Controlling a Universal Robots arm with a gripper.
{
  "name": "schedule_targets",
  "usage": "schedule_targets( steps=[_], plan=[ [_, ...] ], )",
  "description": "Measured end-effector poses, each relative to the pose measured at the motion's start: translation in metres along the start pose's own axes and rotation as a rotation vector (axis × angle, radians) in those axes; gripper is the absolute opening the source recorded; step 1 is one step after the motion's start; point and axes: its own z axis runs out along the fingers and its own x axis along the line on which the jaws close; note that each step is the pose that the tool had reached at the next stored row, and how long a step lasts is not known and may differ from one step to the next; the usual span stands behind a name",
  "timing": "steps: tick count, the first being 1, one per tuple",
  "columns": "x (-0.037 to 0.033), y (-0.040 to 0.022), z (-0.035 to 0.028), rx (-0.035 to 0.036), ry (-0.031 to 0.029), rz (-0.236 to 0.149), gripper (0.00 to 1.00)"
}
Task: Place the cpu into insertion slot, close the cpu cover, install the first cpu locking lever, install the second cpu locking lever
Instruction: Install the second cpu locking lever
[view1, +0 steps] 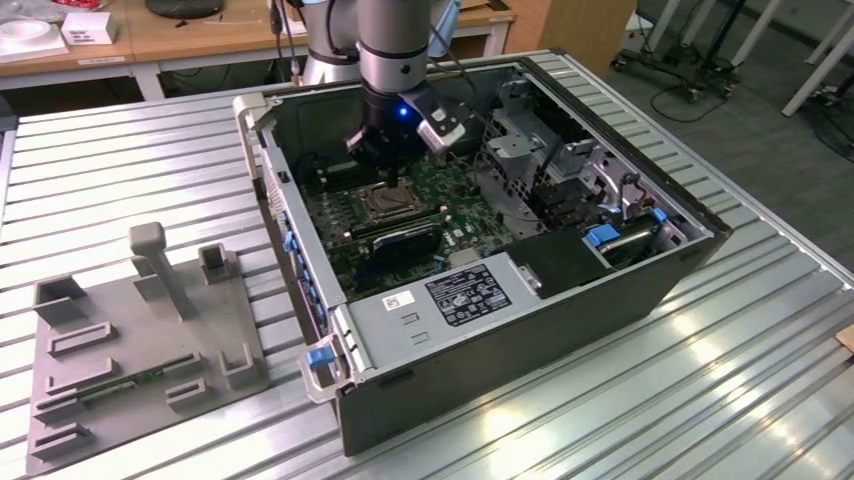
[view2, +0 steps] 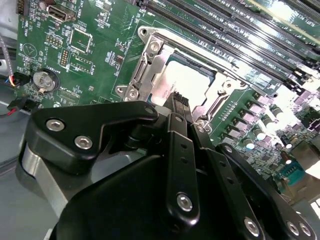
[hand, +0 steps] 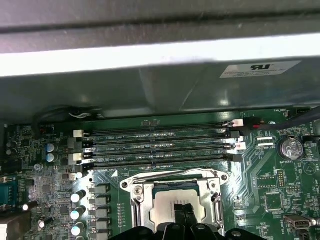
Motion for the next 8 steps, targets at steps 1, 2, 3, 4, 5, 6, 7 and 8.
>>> schedule_targets(
  steps=[1, 2, 3, 4, 5, 6, 7, 8],
  plan=[
    [0.0, 0.0, -0.0007, 0.0001, 0.0, 0.0, 0.1],
    [-0.0001, 0.0001, -0.0009, -0.0001, -0.0001, 0.0, 0.1],
    [-0.0001, 0.0001, -0.0009, -0.0002, -0.0001, 0.0, 0.1],
    [-0.0001, 0.0001, -0.0009, -0.0002, -0.0001, 0.0, 0.1],
    [-0.0001, 0.0001, -0.001, 0.0, 0.0, 0.0, 0.1],
    [-0.0001, 0.0001, -0.001, 0.0, -0.0001, 0.0, 0.1],
    [-0.0001, 0.0001, -0.0011, 0.0001, 0.0, 0.0, 0.1],
    [-0.0001, -0.0002, -0.0012, 0.0002, 0.0001, 0.0, 0.1]
  ],
)
